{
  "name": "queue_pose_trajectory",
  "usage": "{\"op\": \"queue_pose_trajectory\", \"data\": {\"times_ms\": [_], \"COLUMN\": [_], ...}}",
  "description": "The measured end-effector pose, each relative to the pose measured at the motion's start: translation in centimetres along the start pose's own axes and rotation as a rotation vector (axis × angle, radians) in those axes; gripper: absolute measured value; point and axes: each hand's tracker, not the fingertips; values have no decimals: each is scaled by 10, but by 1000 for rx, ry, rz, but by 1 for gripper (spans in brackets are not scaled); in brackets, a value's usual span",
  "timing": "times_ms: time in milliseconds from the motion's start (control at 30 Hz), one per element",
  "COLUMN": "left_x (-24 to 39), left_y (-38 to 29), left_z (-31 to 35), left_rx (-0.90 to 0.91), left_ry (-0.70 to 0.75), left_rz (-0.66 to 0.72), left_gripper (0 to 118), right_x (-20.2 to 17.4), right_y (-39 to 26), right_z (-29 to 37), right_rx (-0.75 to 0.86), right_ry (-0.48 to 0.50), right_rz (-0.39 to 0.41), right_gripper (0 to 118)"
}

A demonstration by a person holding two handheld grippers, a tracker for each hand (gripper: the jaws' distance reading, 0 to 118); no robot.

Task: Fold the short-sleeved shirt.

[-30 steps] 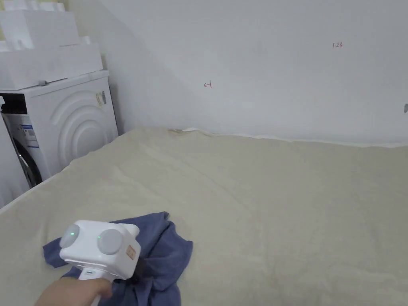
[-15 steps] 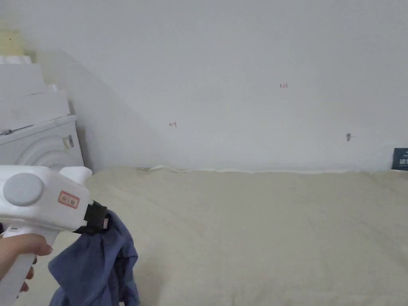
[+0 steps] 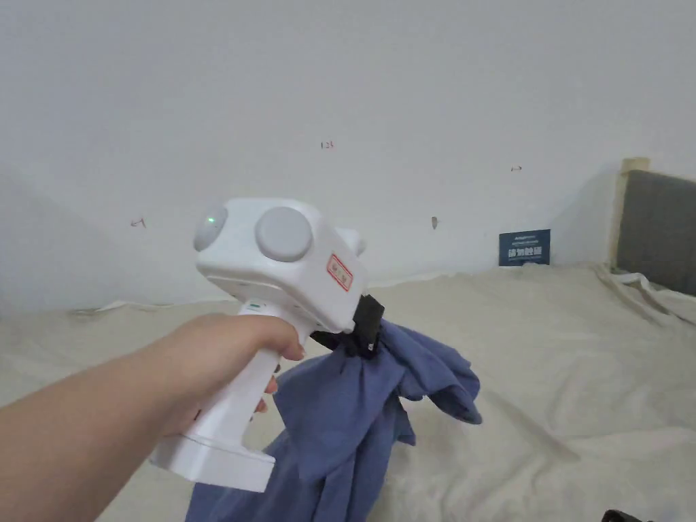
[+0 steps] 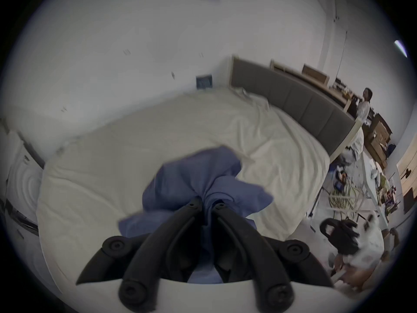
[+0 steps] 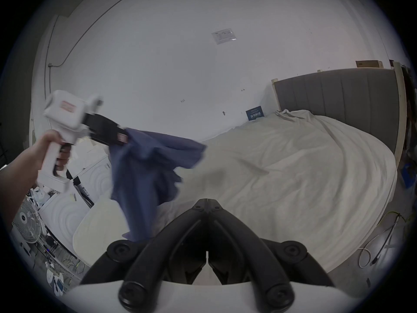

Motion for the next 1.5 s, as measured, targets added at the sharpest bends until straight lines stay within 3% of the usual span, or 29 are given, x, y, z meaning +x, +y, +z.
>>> {"op": "queue_pose_trajectory", "data": {"times_ms": [267,300,333,367,400,533,600,733,867,1000,1167,1200,1233,1267,1300,1400,1500], "left_x": [59,62,62,61,62,66,68,58,22,-20,-46,-47,-50,-52,-53,-69,-70], "left_y": [-28,-36,-43,-54,-67,-103,-105,-96,-94,-136,-226,-243,-262,-277,-293,-323,-337], "left_z": [-190,-206,-222,-236,-250,-275,-272,-243,-157,-53,29,38,49,56,57,59,61], "left_rx": [-326,-371,-449,-560,-682,-607,-558,-489,-132,162,372,410,445,473,455,462,455], "left_ry": [-92,-111,-121,-121,-124,-38,-90,-183,-298,-233,5,48,99,148,218,155,213], "left_rz": [69,100,149,189,183,42,126,202,283,315,345,364,401,439,501,588,604], "left_gripper": [9,31,63,86,92,96,115,117,117,116,109,90,56,4,0,0,0], "right_x": [42,47,52,56,59,67,67,61,54,47,37,34,30,28,25,15,5], "right_y": [-11,-12,-14,-15,-17,-28,-32,-35,-27,-17,-14,-14,-13,-13,-13,-12,-10], "right_z": [-1,-2,-3,-5,-7,-17,-21,-27,-26,-24,-25,-26,-27,-27,-29,-34,-38], "right_rx": [-49,-59,-68,-77,-86,-129,-144,-174,-155,-123,-70,-67,-63,-60,-58,-62,-49], "right_ry": [-88,-94,-97,-101,-103,-110,-107,-96,-78,-77,-84,-89,-92,-91,-88,-82,-80], "right_rz": [-26,-33,-40,-44,-47,-64,-74,-62,-36,-26,-9,-1,4,5,6,18,38], "right_gripper": [0,0,0,0,0,0,0,0,0,0,0,0,0,0,0,0,0]}}
